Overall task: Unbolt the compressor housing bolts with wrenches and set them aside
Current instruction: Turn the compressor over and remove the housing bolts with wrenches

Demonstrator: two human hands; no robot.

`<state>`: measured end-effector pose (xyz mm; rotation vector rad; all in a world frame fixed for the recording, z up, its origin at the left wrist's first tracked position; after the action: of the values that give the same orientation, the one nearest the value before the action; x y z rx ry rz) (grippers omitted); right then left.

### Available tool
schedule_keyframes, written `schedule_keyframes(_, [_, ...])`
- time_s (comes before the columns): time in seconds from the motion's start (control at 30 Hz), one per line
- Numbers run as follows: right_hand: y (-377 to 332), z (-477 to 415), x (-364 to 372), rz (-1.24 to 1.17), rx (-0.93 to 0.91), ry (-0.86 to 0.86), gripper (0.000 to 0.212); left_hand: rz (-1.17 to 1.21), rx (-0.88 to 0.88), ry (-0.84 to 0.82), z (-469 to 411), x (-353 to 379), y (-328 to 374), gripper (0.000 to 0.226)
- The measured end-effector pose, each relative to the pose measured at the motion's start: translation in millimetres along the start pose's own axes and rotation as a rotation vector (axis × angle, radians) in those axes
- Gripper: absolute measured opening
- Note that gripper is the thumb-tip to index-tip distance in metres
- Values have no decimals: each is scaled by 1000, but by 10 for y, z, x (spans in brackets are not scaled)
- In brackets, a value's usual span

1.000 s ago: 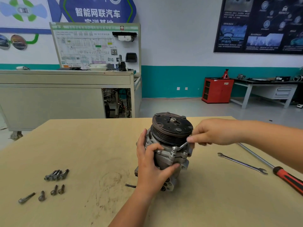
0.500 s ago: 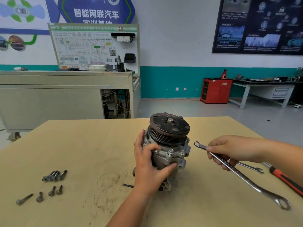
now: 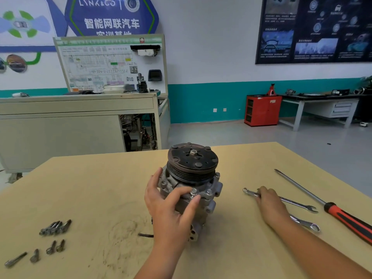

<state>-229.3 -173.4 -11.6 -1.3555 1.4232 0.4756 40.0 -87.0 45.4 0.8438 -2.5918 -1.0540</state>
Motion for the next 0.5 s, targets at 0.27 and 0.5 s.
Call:
schedule_keyframes(0.27, [-238, 111, -81, -236, -23, 86, 37, 40, -16, -61, -75, -29, 69, 12])
schedule_keyframes(0.5, [-920, 536, -336, -945, -160, -207, 46, 140, -25, -279, -392, -246, -220, 14])
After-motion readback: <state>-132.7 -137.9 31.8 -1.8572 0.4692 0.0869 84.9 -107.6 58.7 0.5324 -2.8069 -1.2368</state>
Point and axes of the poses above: each hand's wrist, its own z-axis away from the middle knuckle, its own x-axis out of the palm, y = z × x, the point moved 1 cm from there along -z, towards the middle knuckle, and after that the axes turned 12 degrees about y, right-handed, at the moved point
